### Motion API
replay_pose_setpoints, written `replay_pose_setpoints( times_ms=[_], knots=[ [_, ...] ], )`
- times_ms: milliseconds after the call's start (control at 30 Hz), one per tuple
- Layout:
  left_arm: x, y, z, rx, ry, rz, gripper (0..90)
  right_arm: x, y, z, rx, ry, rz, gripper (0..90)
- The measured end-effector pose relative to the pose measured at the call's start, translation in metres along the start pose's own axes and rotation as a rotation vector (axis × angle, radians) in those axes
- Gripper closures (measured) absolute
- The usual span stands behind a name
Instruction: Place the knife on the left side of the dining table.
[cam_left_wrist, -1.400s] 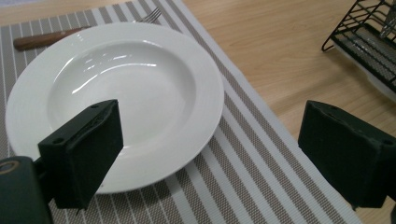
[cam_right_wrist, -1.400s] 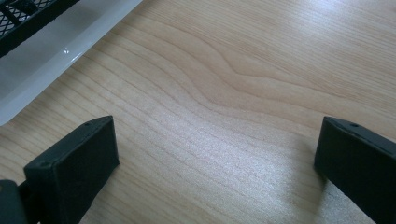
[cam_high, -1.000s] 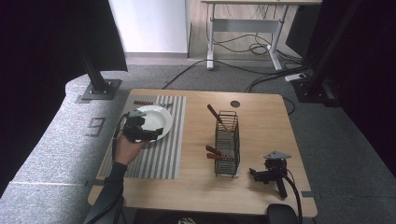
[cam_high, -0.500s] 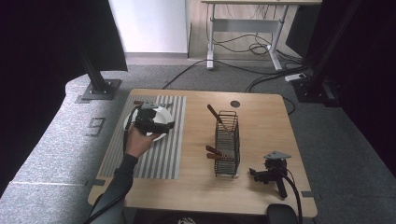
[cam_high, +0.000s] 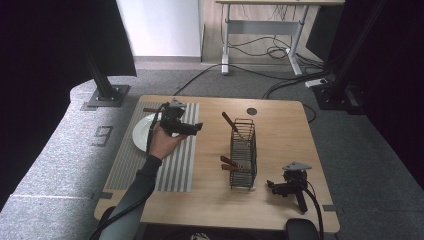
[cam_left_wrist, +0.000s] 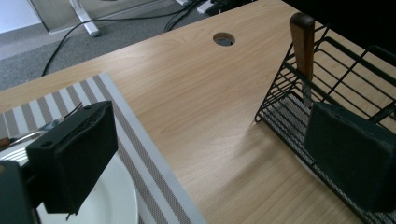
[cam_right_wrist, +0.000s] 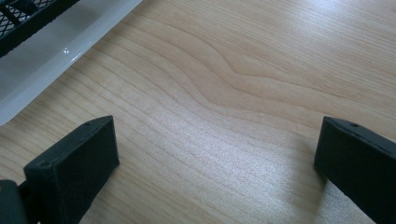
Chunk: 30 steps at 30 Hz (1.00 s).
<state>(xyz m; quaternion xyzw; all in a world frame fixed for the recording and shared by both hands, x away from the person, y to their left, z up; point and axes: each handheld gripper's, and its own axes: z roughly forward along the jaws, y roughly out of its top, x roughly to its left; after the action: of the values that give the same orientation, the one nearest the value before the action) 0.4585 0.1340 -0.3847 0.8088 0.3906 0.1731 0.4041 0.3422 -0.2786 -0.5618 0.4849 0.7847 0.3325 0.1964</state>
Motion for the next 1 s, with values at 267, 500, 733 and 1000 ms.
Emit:
replay_pose_setpoints(
  times_ms=[267,500,733,1000],
  knots=[
    [-0.013,0.018,0.011,0.006,-0.011,0.004,4.5,0.000,0.000,0.000,-0.001,0.000,-0.001,0.0],
    [-0.022,0.032,0.021,0.004,-0.028,-0.006,7.6,0.000,0.000,0.000,-0.001,0.000,0.000,0.0],
    [-0.033,0.045,0.032,0.008,-0.022,-0.001,14.3,0.000,0.000,0.000,-0.001,0.000,0.001,0.0],
    [-0.044,0.054,0.044,0.000,-0.019,-0.007,25.8,0.000,0.000,0.000,-0.001,0.000,-0.001,0.0]
  ],
)
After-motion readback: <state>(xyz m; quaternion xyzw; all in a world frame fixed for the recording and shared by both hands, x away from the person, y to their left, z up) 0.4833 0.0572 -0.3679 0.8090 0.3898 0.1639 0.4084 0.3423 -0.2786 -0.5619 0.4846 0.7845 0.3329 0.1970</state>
